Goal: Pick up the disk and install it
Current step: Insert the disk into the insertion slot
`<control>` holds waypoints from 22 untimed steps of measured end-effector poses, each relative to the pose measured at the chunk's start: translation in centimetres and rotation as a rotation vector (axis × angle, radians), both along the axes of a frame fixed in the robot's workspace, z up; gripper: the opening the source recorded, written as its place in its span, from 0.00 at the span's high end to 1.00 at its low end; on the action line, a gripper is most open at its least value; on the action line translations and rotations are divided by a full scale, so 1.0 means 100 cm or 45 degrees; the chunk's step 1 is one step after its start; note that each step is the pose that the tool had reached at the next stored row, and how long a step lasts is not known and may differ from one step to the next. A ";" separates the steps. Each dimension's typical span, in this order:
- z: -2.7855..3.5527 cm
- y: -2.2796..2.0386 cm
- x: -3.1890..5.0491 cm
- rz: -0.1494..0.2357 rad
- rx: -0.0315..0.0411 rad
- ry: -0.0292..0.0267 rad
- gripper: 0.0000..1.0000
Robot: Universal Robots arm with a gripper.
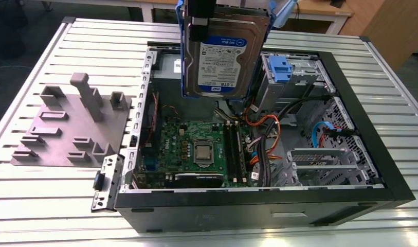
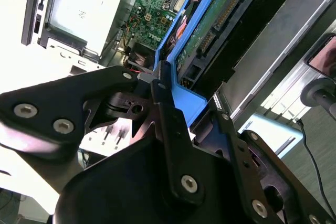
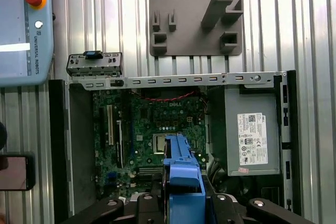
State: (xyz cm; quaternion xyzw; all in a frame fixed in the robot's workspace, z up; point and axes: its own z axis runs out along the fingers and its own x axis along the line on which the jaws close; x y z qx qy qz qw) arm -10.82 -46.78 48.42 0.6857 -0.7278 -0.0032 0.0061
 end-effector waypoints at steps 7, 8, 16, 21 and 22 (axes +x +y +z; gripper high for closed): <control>0.0000 -0.0012 0.0000 0.000 0.0001 0.0000 0.64; 0.0000 -0.0012 0.0000 0.000 0.0000 0.0000 0.64; -0.0003 -0.0049 0.0000 0.000 0.0001 0.0000 0.64; -0.0003 -0.0111 0.0000 0.000 -0.0001 0.0000 0.64; -0.0004 -0.0120 0.0000 0.000 0.0000 0.0000 0.64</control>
